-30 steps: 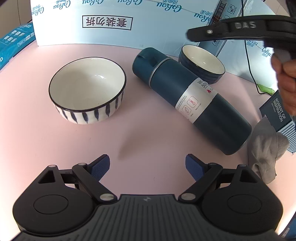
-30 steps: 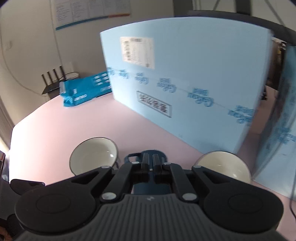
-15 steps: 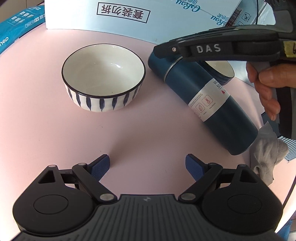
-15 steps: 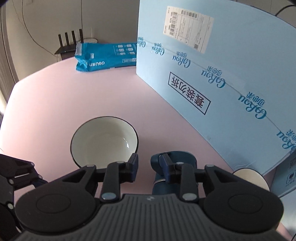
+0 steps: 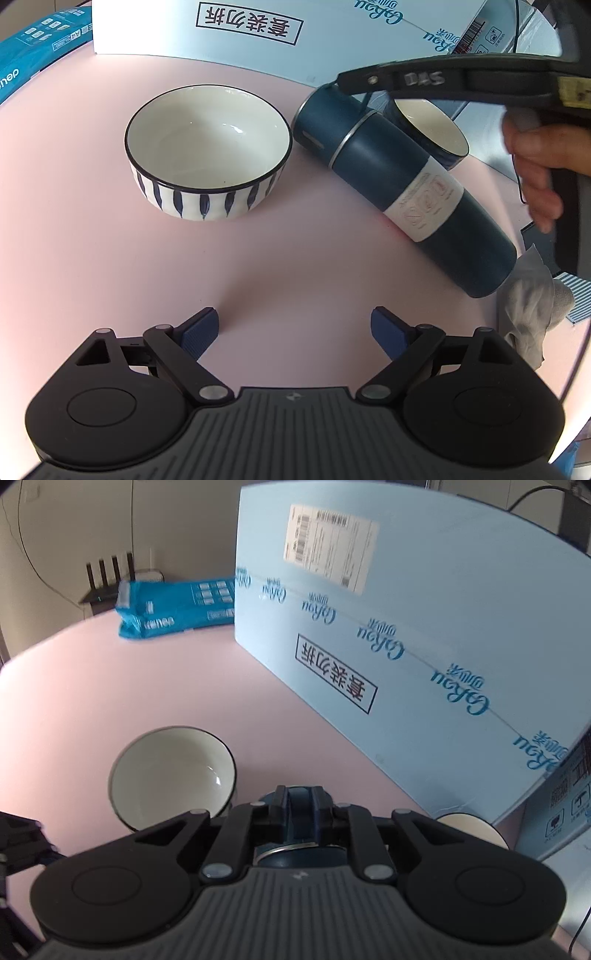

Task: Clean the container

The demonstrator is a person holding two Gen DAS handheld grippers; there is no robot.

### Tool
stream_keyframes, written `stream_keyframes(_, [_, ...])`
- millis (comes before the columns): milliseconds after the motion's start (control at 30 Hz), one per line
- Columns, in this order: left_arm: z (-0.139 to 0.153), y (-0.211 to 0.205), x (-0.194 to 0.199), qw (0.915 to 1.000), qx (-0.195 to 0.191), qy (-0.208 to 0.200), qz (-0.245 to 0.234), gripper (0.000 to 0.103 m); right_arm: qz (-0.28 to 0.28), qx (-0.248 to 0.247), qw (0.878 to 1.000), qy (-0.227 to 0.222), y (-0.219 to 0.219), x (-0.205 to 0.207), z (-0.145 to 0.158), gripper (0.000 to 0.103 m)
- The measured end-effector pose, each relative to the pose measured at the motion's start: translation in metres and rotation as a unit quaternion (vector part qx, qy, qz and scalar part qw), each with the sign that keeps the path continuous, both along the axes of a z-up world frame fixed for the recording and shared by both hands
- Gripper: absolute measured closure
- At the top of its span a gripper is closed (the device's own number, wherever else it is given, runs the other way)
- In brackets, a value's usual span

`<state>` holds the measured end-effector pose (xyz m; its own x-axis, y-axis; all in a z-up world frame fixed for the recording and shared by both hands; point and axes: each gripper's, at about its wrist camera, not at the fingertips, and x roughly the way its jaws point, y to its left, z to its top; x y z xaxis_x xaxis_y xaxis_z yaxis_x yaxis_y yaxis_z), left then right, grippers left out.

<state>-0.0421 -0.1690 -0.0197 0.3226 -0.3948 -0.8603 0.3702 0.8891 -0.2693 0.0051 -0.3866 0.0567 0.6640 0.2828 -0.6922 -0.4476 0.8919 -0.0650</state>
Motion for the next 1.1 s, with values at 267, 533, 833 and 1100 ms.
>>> stream_keyframes(267, [0.001, -0.016, 0.002, 1.0, -0.005, 0.0, -0.008, 0.015, -0.027, 0.035, 0.998, -0.049, -0.025, -0.042, 0.038, 0.088])
stream_keyframes(533, [0.009, -0.037, -0.002, 0.9993, -0.009, -0.013, -0.034, 0.015, -0.073, 0.057, 0.99, -0.109, -0.051, -0.122, 0.073, 0.089])
stream_keyframes(833, [0.018, -0.074, 0.014, 0.9992, -0.02, -0.029, -0.021, 0.015, -0.164, 0.077, 0.974, -0.135, -0.081, -0.2, 0.08, 0.088])
stream_keyframes(1100, [0.042, -0.119, 0.044, 0.998, -0.013, -0.061, -0.012, 0.015, -0.208, 0.079, 0.969, -0.109, -0.085, -0.232, 0.052, 0.089])
